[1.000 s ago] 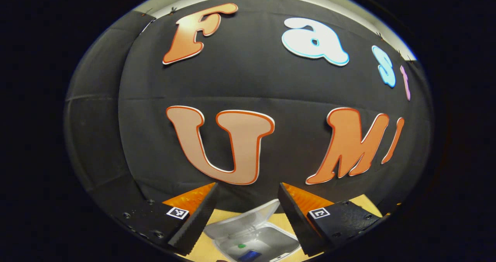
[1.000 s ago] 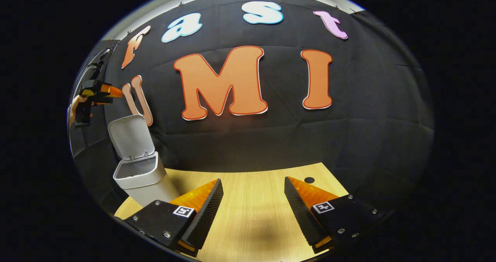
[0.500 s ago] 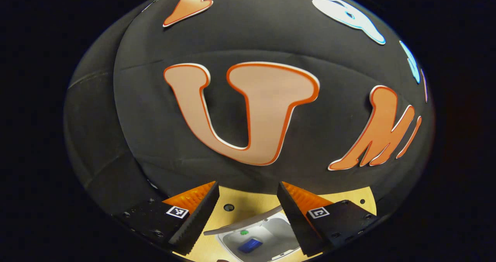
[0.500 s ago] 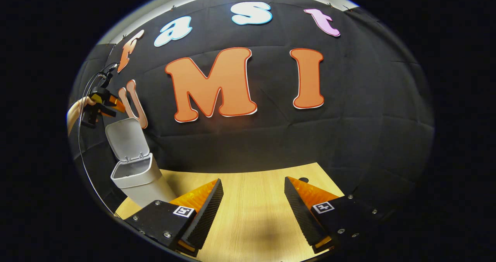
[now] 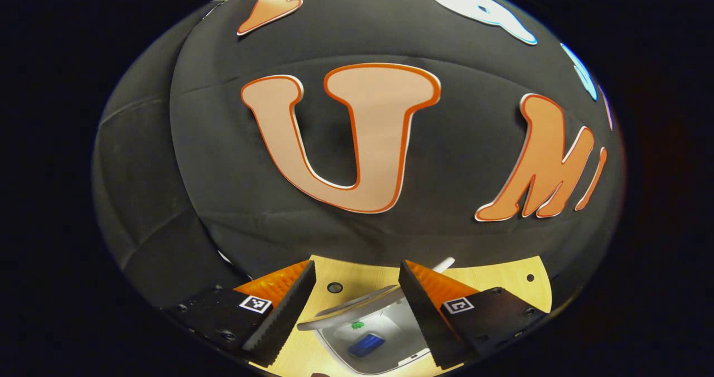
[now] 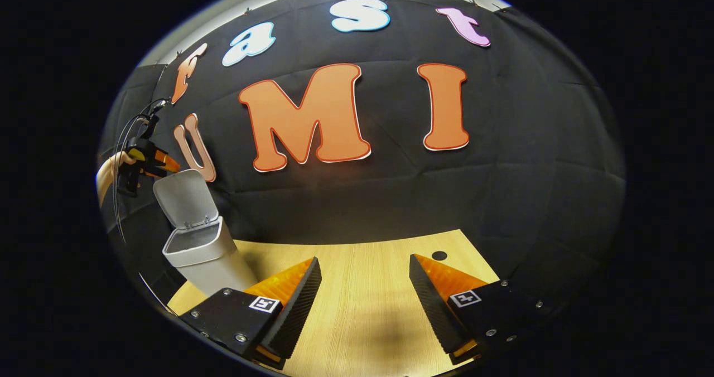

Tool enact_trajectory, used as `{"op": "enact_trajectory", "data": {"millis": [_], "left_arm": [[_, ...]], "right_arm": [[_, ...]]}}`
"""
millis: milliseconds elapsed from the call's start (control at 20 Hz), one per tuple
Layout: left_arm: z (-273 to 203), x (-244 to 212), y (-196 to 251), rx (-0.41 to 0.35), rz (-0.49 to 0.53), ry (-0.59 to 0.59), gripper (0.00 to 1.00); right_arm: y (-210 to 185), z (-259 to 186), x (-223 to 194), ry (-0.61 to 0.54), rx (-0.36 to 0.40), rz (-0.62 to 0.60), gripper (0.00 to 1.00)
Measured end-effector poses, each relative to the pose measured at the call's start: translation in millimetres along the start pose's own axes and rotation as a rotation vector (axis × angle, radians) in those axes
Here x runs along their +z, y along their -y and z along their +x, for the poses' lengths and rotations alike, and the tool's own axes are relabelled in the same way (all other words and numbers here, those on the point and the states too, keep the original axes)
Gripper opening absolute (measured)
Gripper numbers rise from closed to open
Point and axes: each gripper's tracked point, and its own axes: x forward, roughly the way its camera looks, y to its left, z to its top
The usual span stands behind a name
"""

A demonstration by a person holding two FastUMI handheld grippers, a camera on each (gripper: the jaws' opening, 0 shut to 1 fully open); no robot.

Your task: Press the lid of the desktop garbage bin to open it, pick up the crumpled paper on the desktop and throw it into the bin, then pick up the pop can on the desktop and drop it into the bin, and finally close the garbage bin lid.

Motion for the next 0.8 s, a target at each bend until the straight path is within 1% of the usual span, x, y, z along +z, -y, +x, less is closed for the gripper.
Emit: {"op": "enact_trajectory", "data": {"millis": [200, 250, 300, 500, 550, 600, 650, 800], "left_arm": [[-21.4, -25.7, 14.9, -0.013, 0.006, 0.007, 0.95], [-26.1, -34.0, 18.4, -0.013, 0.007, 0.007, 0.95], [-30.7, -42.5, 21.9, -0.014, 0.004, 0.013, 0.95], [-48.9, -74.4, 39.0, -0.019, 0.026, 0.043, 0.95], [-52.1, -80.3, 40.6, -0.011, 0.026, 0.052, 0.95], [-55.2, -88.6, 43.1, -0.006, 0.028, 0.056, 0.94], [-57.7, -95.6, 47.6, -0.008, 0.035, 0.062, 0.95], [-57.4, -121.1, 64.9, -0.024, 0.044, 0.054, 0.95]], "right_arm": [[1.2, -8.0, -4.2, -0.01, 0.025, -0.007, 0.94], [2.5, -10.7, -5.3, -0.013, 0.031, -0.009, 1.0], [3.5, -13.0, -6.5, -0.017, 0.037, -0.012, 0.95], [11.4, -20.5, -12.1, -0.033, 0.05, -0.028, 0.95], [12.5, -22.4, -13.3, -0.037, 0.054, -0.032, 0.94], [13.9, -23.6, -13.9, -0.039, 0.056, -0.036, 1.0], [15.4, -24.3, -13.3, -0.037, 0.057, -0.04, 0.95], [18.1, -26.6, -12.5, -0.035, 0.067, -0.038, 0.94]]}}
